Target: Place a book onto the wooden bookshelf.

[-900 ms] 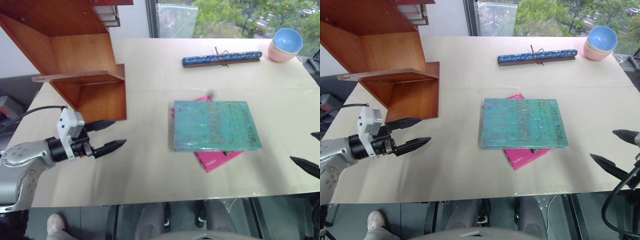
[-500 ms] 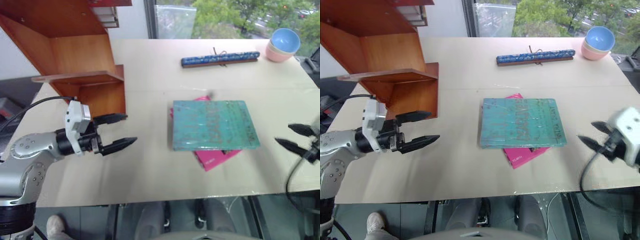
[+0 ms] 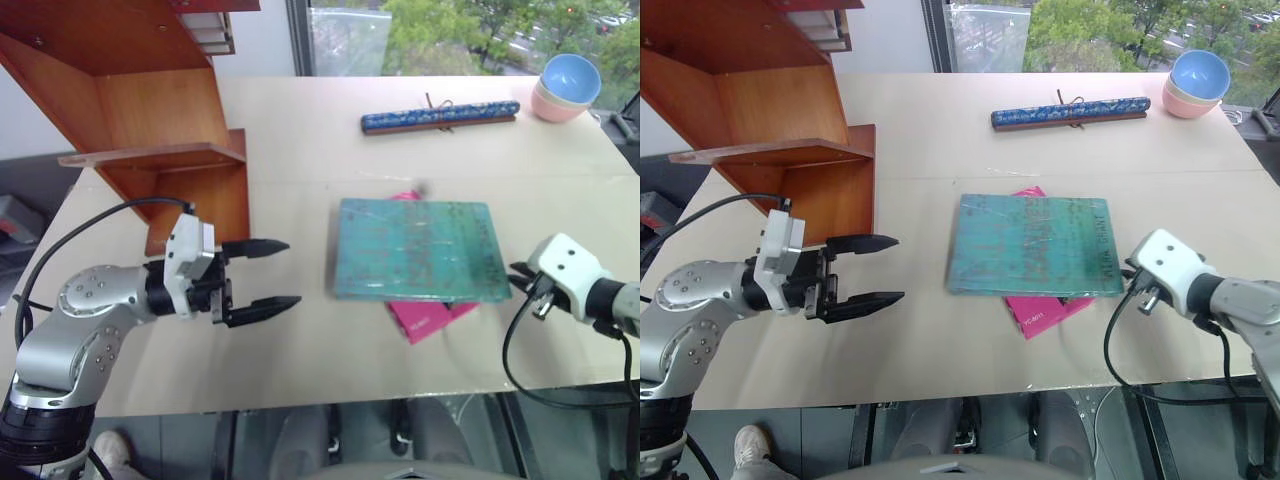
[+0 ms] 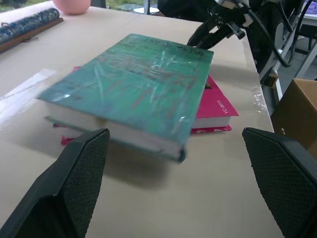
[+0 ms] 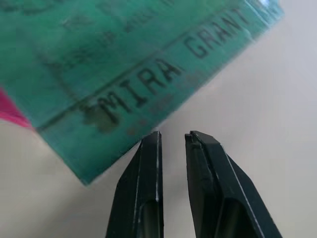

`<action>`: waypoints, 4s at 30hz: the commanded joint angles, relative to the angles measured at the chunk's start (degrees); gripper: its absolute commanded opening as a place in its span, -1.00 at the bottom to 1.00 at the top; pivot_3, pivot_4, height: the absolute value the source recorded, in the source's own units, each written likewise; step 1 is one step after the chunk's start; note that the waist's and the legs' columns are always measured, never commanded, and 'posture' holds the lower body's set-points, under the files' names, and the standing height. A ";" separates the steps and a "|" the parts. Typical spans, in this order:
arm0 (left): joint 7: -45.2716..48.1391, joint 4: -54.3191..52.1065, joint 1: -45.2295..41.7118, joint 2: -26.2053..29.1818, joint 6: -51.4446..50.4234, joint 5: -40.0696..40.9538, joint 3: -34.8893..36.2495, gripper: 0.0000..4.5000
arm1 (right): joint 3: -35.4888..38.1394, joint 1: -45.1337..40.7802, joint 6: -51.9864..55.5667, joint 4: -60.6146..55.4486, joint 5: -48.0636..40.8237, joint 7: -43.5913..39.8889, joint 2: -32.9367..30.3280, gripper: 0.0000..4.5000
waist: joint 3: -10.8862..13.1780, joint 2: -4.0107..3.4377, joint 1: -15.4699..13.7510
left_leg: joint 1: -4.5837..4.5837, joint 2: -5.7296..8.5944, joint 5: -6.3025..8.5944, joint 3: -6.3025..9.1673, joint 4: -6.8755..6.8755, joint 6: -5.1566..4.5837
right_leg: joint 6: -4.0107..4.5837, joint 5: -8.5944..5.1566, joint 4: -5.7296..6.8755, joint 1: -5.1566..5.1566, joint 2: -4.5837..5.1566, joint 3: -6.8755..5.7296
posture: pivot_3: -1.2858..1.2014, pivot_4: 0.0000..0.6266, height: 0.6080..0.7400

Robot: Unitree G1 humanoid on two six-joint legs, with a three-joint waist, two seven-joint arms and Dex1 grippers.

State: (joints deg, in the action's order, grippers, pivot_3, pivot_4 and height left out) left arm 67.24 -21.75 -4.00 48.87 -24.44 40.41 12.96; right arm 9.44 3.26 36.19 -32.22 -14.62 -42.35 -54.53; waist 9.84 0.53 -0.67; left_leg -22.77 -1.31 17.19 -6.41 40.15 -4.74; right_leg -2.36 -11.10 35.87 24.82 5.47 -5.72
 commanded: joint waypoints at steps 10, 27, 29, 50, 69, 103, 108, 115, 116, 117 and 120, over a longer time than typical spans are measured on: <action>-1.08 -1.84 0.45 0.24 -2.32 0.78 -0.09 1.00 | -7.79 -3.76 4.24 -9.35 -3.93 1.62 5.13 -0.65 | 0.00 0.01 -0.06 | -0.01 0.01 0.00 0.04 0.03 0.00 | 0.18 -0.09 0.01 -0.01 0.03 -0.03 | 0.03 -0.52 0.97; -35.71 -4.31 8.91 -2.05 -36.74 43.24 4.78 1.00 | 23.49 9.85 7.67 -18.63 -21.62 -5.83 5.42 0.73 | -0.01 -0.03 -0.10 | 0.08 0.01 0.01 0.28 0.05 0.01 | 0.02 -0.01 0.04 -0.19 0.12 0.09 | 0.03 -0.52 0.97; -46.85 -2.34 9.38 -2.64 -37.01 54.08 0.96 1.00 | 24.36 7.95 9.29 -20.35 -25.58 -3.99 5.22 0.99 | -0.03 0.01 -0.10 | 0.12 0.01 0.00 0.28 0.08 0.01 | 0.06 -0.01 0.11 -0.21 0.31 0.14 | 0.03 -0.52 0.97; -84.10 9.54 -1.60 -30.89 -17.66 65.41 -13.17 1.00 | 34.23 4.99 13.71 -26.51 -55.57 10.13 -3.71 0.99 | -0.35 -0.01 -0.89 | 0.14 0.29 -0.02 0.39 0.18 -0.08 | 0.55 0.10 0.08 -0.46 0.24 -0.01 | 0.03 -0.52 0.97; -82.95 14.87 -7.04 -36.57 -20.64 60.92 -9.95 0.21 | 34.94 11.35 6.92 -26.23 -61.99 8.97 -5.61 1.00 | -0.38 0.05 -1.75 | 0.35 0.30 0.04 0.51 0.18 -0.17 | 0.54 0.08 -0.01 -0.75 0.32 -0.11 | 0.03 -0.52 0.97; -7.24 71.32 -56.49 -23.27 -44.12 3.16 -19.84 0.33 | 25.40 21.45 -2.00 -27.78 -48.53 14.09 -3.63 1.00 | -0.09 0.49 -1.52 | -0.07 0.38 0.05 0.87 0.14 -0.15 | -0.16 -0.09 -0.26 -0.68 0.34 -0.84 | 0.03 -0.52 0.97; -11.71 64.65 -52.16 -23.62 -47.54 3.73 -13.59 0.33 | 26.23 26.51 -3.81 -27.78 -46.04 13.18 -2.83 1.00 | -0.06 0.52 -1.51 | -0.10 0.38 0.05 0.95 0.15 -0.16 | -0.16 -0.09 -0.25 -0.66 0.41 -0.77 | 0.03 -0.52 0.97; -25.09 53.93 -46.17 -27.87 -50.11 3.94 -3.32 0.33 | 27.17 29.45 -5.11 -27.78 -43.16 11.11 -1.91 1.00 | -0.05 0.54 -1.63 | -0.13 0.40 0.04 1.08 0.21 -0.16 | -0.17 -0.09 -0.22 -0.70 0.45 -0.72 | 0.03 -0.52 0.97; -26.18 51.86 -45.22 -28.60 -50.62 4.14 -2.56 0.33 | 27.09 29.31 -5.08 -27.78 -42.95 11.01 -1.71 1.00 | -0.05 0.54 -1.61 | -0.12 0.40 0.04 1.08 0.21 -0.16 | -0.16 -0.09 -0.20 -0.71 0.46 -0.70 | 0.03 -0.52 0.97; -27.07 50.47 -44.63 -29.18 -51.08 4.31 -1.91 0.33 | 27.04 29.16 -5.01 -27.78 -42.78 10.92 -1.56 1.00 | -0.05 0.54 -1.59 | -0.11 0.40 0.04 1.08 0.21 -0.15 | -0.16 -0.08 -0.19 -0.71 0.46 -0.70 | 0.03 -0.52 0.97; -28.85 50.18 -46.44 -31.48 -51.68 3.72 -1.57 0.45 | 25.94 27.51 -4.35 -27.61 -42.23 10.93 -1.19 1.00 | -0.04 0.56 -1.72 | -0.11 0.40 0.04 1.08 0.23 -0.14 | -0.15 -0.08 -0.15 -0.71 0.45 -0.73 | 0.03 -0.52 0.97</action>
State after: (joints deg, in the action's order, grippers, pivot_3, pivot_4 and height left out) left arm 38.96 30.36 -48.38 18.08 -75.77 43.24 10.83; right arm 34.67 31.31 32.26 -58.74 -56.88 -30.98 -55.98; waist 9.80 1.09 -2.39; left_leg -22.85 -0.90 17.22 -5.31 40.40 -4.88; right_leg -2.53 -11.18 35.73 24.07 5.92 -6.48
